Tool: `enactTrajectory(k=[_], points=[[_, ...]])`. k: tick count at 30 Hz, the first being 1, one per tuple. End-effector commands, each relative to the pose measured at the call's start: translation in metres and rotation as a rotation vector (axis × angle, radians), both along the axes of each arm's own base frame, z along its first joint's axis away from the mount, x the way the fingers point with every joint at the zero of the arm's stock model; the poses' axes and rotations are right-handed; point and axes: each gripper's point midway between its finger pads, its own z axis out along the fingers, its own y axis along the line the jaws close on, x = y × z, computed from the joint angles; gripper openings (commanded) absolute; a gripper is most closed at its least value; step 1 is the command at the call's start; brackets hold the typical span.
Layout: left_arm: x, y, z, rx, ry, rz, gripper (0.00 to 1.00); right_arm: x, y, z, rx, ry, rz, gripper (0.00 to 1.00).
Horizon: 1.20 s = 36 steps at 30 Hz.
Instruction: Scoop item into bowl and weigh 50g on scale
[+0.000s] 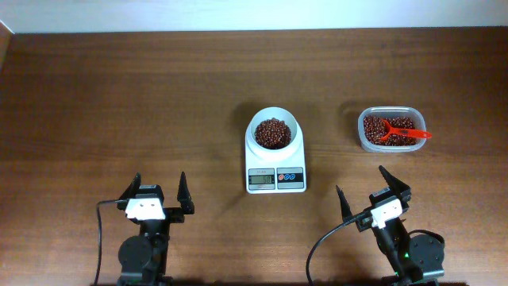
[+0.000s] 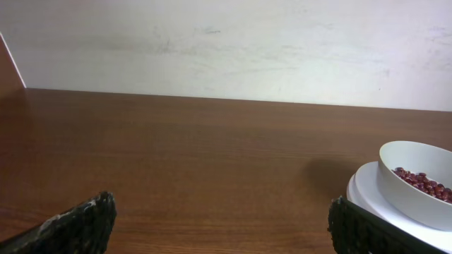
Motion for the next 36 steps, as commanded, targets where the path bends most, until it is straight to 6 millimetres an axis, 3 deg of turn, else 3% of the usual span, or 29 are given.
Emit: enactTrajectory(k=[1, 28, 32, 36], points=[[0.000, 0.003, -0.001, -0.002, 0.000, 0.014, 0.99, 0.000, -0.002, -0.002, 0.004, 0.004, -0.012, 0.99], [0.000, 0.003, -0.001, -0.002, 0.000, 0.014, 0.99, 0.001, -0.003, -0.002, 0.004, 0.005, -0.014, 0.99], [0.000, 0.003, -0.001, -0.002, 0.000, 0.014, 0.99, 0.007, -0.024, 0.001, 0.036, 0.002, -0.146, 0.99], [0.000, 0.003, -0.001, -0.002, 0.000, 0.014, 0.99, 0.012, -0.064, 0.001, 0.214, 0.029, -0.387, 0.99]])
